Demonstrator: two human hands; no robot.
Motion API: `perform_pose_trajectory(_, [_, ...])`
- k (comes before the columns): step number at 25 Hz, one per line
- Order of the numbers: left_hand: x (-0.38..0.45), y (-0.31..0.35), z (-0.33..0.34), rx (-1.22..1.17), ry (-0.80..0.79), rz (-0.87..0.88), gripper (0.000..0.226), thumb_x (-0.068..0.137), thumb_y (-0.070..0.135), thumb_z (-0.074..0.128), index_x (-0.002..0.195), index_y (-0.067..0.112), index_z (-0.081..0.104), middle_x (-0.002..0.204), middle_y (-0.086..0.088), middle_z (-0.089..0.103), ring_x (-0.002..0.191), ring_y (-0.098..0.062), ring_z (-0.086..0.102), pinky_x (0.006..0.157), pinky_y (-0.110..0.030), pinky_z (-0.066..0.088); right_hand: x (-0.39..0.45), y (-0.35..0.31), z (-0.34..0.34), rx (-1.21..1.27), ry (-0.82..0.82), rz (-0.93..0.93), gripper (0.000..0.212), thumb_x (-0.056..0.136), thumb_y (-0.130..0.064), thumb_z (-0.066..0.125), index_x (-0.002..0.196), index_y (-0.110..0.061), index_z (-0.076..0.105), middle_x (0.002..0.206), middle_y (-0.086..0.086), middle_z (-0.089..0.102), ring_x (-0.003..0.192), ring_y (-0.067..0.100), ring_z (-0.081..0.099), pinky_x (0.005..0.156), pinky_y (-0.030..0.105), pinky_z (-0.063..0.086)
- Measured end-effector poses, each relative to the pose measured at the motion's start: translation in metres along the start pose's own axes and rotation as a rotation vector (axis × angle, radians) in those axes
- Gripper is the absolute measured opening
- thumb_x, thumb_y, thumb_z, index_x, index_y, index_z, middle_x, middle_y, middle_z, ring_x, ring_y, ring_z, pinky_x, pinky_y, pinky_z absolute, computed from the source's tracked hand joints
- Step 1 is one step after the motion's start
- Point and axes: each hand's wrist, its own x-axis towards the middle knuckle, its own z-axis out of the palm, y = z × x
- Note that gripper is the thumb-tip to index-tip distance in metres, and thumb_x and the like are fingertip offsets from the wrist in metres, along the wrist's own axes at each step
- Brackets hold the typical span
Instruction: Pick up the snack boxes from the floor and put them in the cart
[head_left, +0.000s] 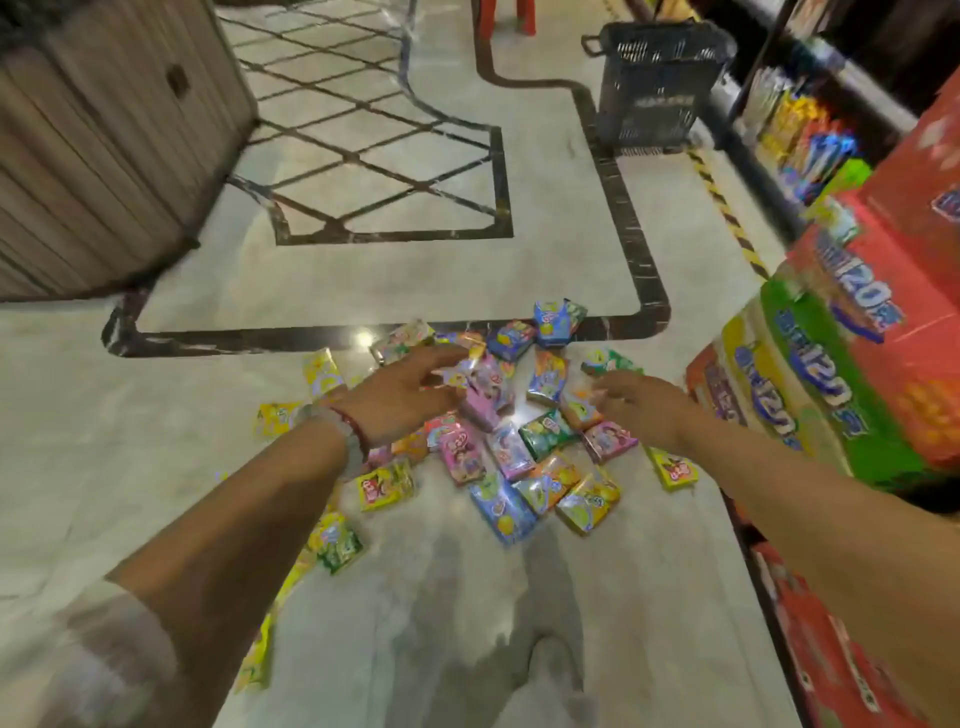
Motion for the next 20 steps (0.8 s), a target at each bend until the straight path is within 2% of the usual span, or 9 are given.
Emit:
perform_pose_trajectory(3, [0.094,-0.116,0.081,-0.027,-0.032,-0.091,0.044,0.088,0.015,0.063,0.127,0.026,0.047,0.128,0.001,0.050,0.112,-0.016,0.050,0.079,-0.007,0.038,0.100,0.087,0.090,-0.012,-0.013,0.090,0.031,0.096,-0.018,0.052,0.125,-0.006,0.058,0.129,0.011,0.057,0.117,0.027,0.052,0.086,0.026,0.035])
perform_pose_trajectory(6, [0.174,-0.246,0.170,0.017,-0.071,-0.216,0.049,0.087,0.021,0.064,0.132,0.023,0.046,0.133,-0.005,0.051,0.112,-0.018,0.051,0.085,-0.018,0.038,0.198,0.189,0.197,-0.098,-0.052,0.091,0.033,0.094,-0.017,0.055,0.125,-0.007,0.057,0.126,0.013,0.060,0.112,0.026,0.055,0.082,0.024,0.035])
perform_pose_trajectory(8, [0.215,-0.326,0.228,0.051,-0.117,-0.251,0.050,0.090,0.016,0.060,0.137,0.014,0.042,0.140,-0.002,0.043,0.122,-0.017,0.046,0.089,-0.013,0.034,0.256,0.254,0.268,-0.163,-0.093,0.061,0.041,0.091,-0.018,0.058,0.130,-0.008,0.053,0.131,0.014,0.056,0.118,0.026,0.052,0.091,0.025,0.035])
perform_pose_trajectory(10, [0.246,-0.385,0.275,0.112,-0.151,-0.228,0.062,0.084,0.034,0.061,0.137,0.010,0.041,0.136,0.001,0.043,0.124,-0.012,0.042,0.088,-0.002,0.029,0.303,0.299,0.317,-0.308,-0.159,-0.027,0.054,0.087,-0.022,0.064,0.137,-0.013,0.046,0.140,0.012,0.047,0.128,0.026,0.044,0.101,0.028,0.032])
perform_pose_trajectory(11, [0.260,-0.410,0.294,0.173,-0.170,-0.199,0.075,0.074,0.048,0.059,0.137,0.010,0.042,0.139,-0.001,0.044,0.127,-0.014,0.041,0.094,-0.005,0.027,0.324,0.314,0.336,-0.384,-0.170,-0.097,0.061,0.084,-0.025,0.067,0.139,-0.014,0.044,0.143,0.011,0.044,0.130,0.027,0.041,0.104,0.029,0.031])
perform_pose_trajectory(13, [0.279,-0.441,0.320,0.378,-0.220,-0.140,0.082,0.070,0.056,0.060,0.137,0.013,0.043,0.143,-0.008,0.042,0.134,-0.020,0.036,0.105,-0.020,0.023,0.354,0.324,0.358,-0.490,-0.195,-0.297,0.071,0.076,-0.029,0.074,0.139,-0.014,0.044,0.144,0.013,0.042,0.132,0.031,0.039,0.105,0.033,0.031])
perform_pose_trajectory(15, [0.287,-0.455,0.335,0.552,-0.236,-0.056,0.086,0.068,0.062,0.058,0.139,0.016,0.042,0.146,-0.013,0.036,0.136,-0.027,0.032,0.108,-0.031,0.024,0.368,0.321,0.366,-0.600,-0.227,-0.438,0.077,0.074,-0.028,0.074,0.142,-0.017,0.041,0.149,0.016,0.034,0.136,0.034,0.033,0.108,0.036,0.028])
perform_pose_trajectory(18, [0.290,-0.456,0.344,0.735,-0.253,-0.044,0.088,0.074,0.058,0.065,0.146,0.027,0.025,0.156,-0.007,0.015,0.142,-0.026,0.015,0.112,-0.039,0.022,0.366,0.316,0.365,-0.728,-0.370,-0.364,0.092,0.078,-0.029,0.071,0.151,-0.031,0.014,0.161,0.005,-0.003,0.147,0.026,0.003,0.118,0.040,0.010])
perform_pose_trajectory(20, [0.287,-0.460,0.345,0.795,-0.254,-0.050,0.088,0.076,0.054,0.065,0.147,0.031,0.018,0.157,-0.001,0.008,0.144,-0.025,0.008,0.114,-0.043,0.021,0.361,0.318,0.366,-0.755,-0.378,-0.329,0.096,0.078,-0.031,0.072,0.151,-0.032,0.009,0.160,0.002,-0.008,0.148,0.023,-0.002,0.119,0.043,0.008])
